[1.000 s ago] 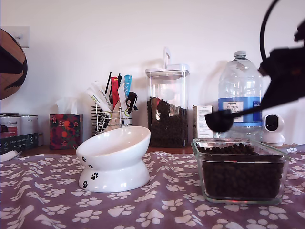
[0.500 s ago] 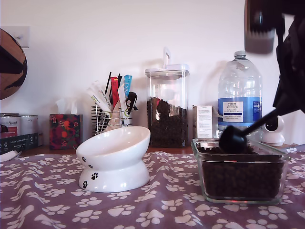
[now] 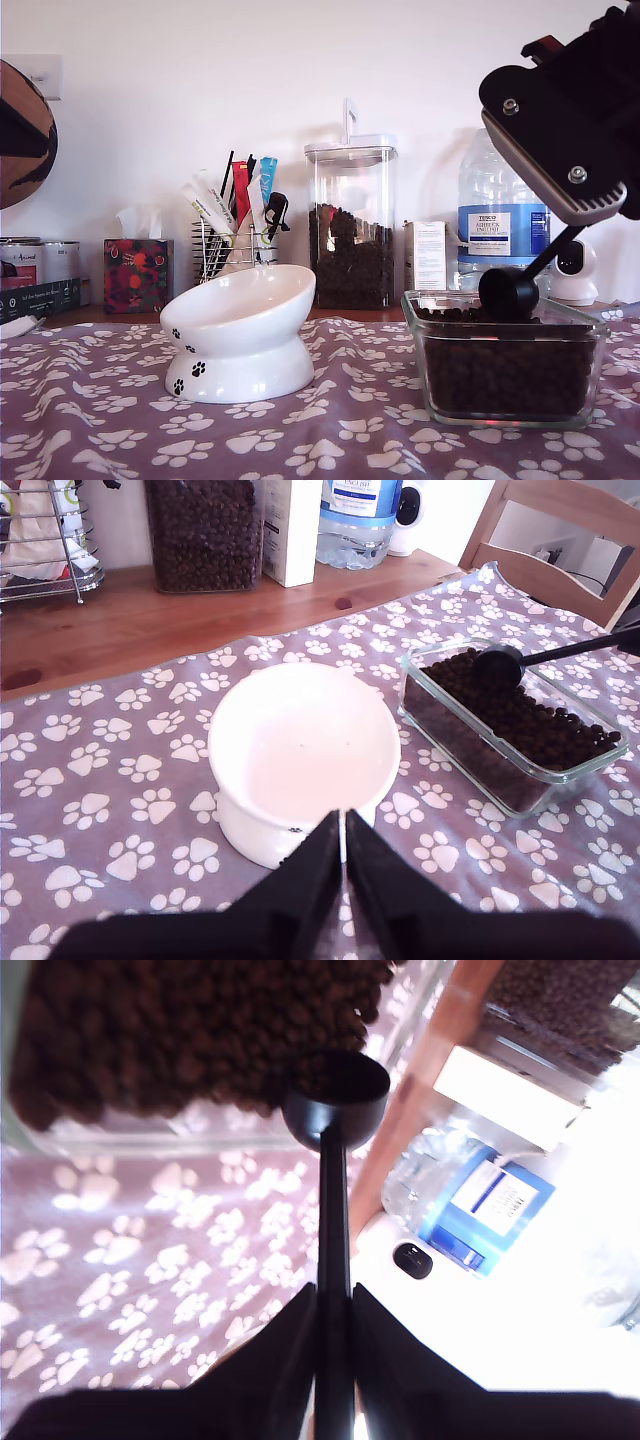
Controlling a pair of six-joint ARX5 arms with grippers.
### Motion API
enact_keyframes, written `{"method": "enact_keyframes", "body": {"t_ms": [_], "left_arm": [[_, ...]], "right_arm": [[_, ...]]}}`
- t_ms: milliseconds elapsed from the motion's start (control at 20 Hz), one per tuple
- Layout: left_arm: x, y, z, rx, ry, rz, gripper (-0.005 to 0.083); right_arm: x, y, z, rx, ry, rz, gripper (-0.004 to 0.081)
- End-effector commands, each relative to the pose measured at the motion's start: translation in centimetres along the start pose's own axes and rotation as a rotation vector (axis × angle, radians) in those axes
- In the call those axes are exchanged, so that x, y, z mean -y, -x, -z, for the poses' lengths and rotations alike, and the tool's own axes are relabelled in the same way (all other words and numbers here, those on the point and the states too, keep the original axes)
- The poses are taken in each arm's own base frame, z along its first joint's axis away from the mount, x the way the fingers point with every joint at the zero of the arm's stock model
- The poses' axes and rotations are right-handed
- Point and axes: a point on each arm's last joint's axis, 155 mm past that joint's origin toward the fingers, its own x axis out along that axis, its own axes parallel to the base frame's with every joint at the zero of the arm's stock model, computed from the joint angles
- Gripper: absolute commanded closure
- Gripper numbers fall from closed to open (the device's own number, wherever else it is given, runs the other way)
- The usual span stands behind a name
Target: Measure one spoon of cat food and pour it into the food bowl
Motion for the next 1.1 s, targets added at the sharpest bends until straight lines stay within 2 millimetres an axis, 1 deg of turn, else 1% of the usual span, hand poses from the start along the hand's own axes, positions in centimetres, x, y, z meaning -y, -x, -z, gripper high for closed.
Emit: {"method": "enact_keyframes", "body": {"t_ms": [0, 50, 150, 250, 300, 500, 550, 700, 850, 950, 1050], "left_arm": [[0.3, -0.1, 0.0, 0.0, 0.002, 0.016, 0.0794], [0.5, -0.1, 0.0, -0.001, 0.002, 0.026, 0.0794], [0.8, -0.1, 0.1, -0.003, 0.002, 0.045, 0.0794], [1.2, 0.0, 0.1, -0.005, 0.005, 0.064, 0.0794], [1.3, 0.0, 0.1, -0.004, 0.008, 0.068, 0.0794], [1.7, 0.0, 0.1, -0.008, 0.027, 0.093, 0.0794], [1.8, 0.0, 0.2, -0.009, 0.027, 0.096, 0.0794], [1.9, 0.0, 0.2, -0.009, 0.027, 0.104, 0.0794], [2.2, 0.1, 0.2, -0.012, 0.027, 0.117, 0.0794], [2.2, 0.1, 0.2, -0.012, 0.027, 0.118, 0.0794], [2.2, 0.1, 0.2, -0.012, 0.027, 0.118, 0.0794]], "right_arm": [[1.2, 0.0, -0.3, 0.001, 0.006, 0.015, 0.0783], [1.0, -0.2, -0.6, 0.0, 0.022, 0.002, 0.0783], [-0.4, -0.9, -1.4, 0.004, 0.104, -0.046, 0.0783], [-1.9, -1.3, -2.8, 0.018, 0.208, -0.089, 0.0783], [-2.3, -1.4, -3.5, 0.028, 0.235, -0.097, 0.0783], [-4.0, -0.7, -6.0, 0.092, 0.326, -0.128, 0.0783], [-4.2, -0.5, -6.4, 0.103, 0.329, -0.131, 0.0783], [-4.3, 0.1, -7.0, 0.118, 0.298, -0.126, 0.0783], [-4.0, 0.0, -6.8, 0.099, 0.241, -0.116, 0.0783], [-3.2, 0.0, -6.5, 0.076, 0.148, -0.099, 0.0783], [-2.1, -0.1, -6.4, 0.061, 0.011, -0.081, 0.0783]]}}
